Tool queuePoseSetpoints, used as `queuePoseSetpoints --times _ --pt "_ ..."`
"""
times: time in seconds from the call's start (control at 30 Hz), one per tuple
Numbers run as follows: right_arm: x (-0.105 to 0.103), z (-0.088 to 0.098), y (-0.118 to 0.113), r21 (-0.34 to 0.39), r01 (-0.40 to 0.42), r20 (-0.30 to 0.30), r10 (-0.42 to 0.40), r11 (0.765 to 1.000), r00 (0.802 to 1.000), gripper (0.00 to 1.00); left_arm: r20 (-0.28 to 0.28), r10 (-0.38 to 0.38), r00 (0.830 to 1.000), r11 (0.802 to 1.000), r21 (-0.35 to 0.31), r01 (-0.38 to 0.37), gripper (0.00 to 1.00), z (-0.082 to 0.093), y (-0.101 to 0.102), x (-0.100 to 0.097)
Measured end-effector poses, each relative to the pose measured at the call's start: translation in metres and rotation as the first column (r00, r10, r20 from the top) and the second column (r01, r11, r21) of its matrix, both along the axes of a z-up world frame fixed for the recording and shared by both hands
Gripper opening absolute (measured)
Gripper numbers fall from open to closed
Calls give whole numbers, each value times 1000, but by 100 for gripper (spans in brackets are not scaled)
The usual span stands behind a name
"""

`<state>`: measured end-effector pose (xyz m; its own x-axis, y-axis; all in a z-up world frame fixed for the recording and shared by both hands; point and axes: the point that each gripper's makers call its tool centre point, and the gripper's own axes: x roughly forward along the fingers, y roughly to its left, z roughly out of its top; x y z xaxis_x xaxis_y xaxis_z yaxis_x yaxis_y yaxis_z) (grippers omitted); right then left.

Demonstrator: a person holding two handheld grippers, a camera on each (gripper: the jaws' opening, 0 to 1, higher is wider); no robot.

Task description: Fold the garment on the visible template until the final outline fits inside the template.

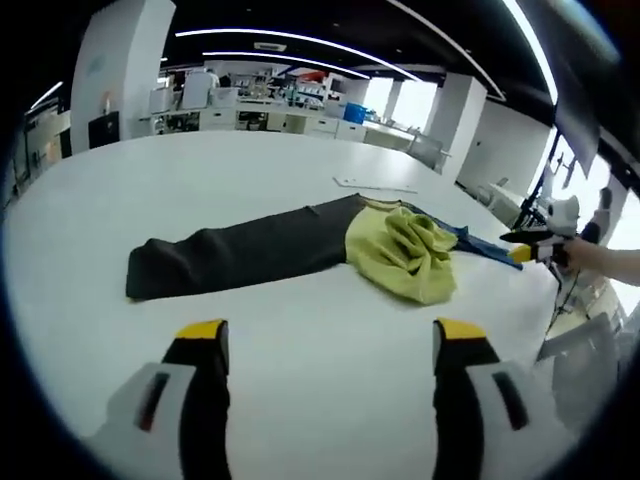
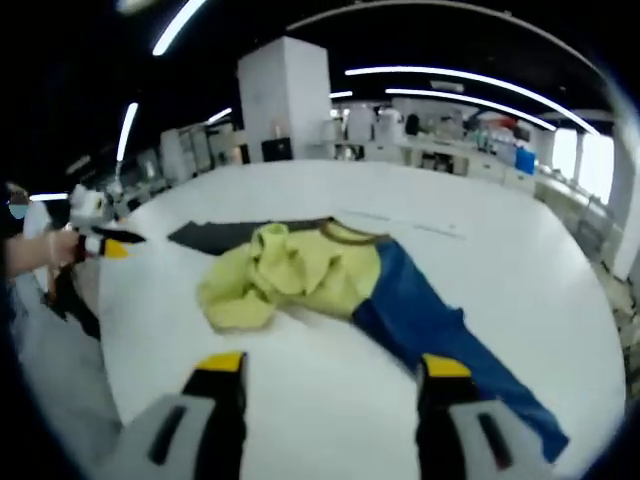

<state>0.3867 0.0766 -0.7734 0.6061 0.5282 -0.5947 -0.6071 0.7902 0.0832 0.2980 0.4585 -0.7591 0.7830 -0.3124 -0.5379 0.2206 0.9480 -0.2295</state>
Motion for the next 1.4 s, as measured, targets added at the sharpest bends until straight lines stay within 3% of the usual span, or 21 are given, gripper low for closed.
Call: queuePoseSetpoints --times 0.23,0.43,0.57,0.77,1.03,1.17,1.4 --pt "19 -2 34 46 -61 -13 61 997 998 67 -6 -40 999 999 -12 40 98 -3 -15 -9" --pt "33 -3 58 60 -101 -17 102 993 995 65 -17 -69 997 997 -19 69 99 -3 -27 -19" --pt "41 -3 69 91 -106 -30 110 990 994 56 -20 -83 996 996 -32 82 98 -2 -36 -22" --pt "55 -15 76 208 14 -156 19 978 988 34 -12 -93 996 994 -66 92 94 -2 -52 -19" --pt "58 -37 80 229 86 -245 -28 970 969 24 -4 -98 995 989 -108 97 90 -5 -75 -19" --pt "58 -42 85 256 101 -281 -26 961 959 0 -19 -135 991 984 -124 131 85 -13 -91 -23" --pt "51 -34 80 257 96 -266 -26 962 964 0 -38 -180 983 968 -183 171 78 -24 -121 -22"
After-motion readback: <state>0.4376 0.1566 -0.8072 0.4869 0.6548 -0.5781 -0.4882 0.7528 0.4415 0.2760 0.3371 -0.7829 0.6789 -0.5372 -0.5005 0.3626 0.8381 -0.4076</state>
